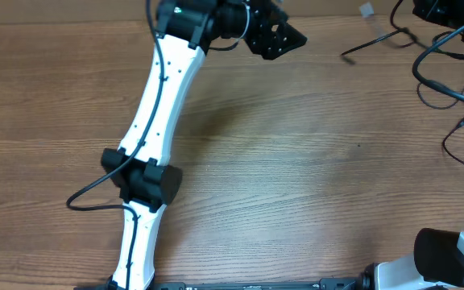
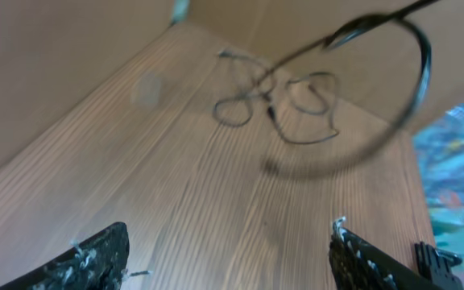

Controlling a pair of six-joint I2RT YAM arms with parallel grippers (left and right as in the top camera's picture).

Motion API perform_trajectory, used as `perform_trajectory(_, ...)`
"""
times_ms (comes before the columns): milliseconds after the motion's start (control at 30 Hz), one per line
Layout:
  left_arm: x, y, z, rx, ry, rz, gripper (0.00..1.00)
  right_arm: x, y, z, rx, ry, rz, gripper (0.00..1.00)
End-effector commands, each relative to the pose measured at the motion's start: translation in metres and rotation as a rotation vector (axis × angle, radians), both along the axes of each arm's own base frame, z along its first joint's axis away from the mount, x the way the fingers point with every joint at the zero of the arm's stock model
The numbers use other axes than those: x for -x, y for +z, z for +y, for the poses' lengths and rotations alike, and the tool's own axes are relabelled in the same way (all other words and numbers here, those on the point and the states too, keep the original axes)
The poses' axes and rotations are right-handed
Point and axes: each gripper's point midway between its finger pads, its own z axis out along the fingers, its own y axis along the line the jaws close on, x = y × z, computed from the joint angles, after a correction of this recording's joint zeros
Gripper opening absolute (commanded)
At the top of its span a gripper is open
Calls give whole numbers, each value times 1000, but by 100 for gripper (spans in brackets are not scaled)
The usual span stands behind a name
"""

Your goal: Untangle cables

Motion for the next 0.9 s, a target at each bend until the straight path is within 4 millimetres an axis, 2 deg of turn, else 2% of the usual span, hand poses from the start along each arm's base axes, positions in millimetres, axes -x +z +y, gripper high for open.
perform_trajectory(0, 21, 19, -21, 126, -172, -45, 79, 6, 7, 13, -4, 50, -21, 4)
perform_trajectory(133, 37, 52, -30, 256, -307, -126, 79, 6, 6, 16, -1, 54, -20, 4)
perform_trajectory(400, 76, 84, -36, 391, -549, -235, 80, 6, 1, 16, -4, 53, 3, 4)
perform_trajectory(667, 112, 94, -67, 433, -671, -300, 74, 4, -4, 16, -7, 54, 17, 4)
perform_trajectory(867, 116, 94, -93, 414, -618, -321, 70, 8, -9, 24, -10, 71, 45, 4)
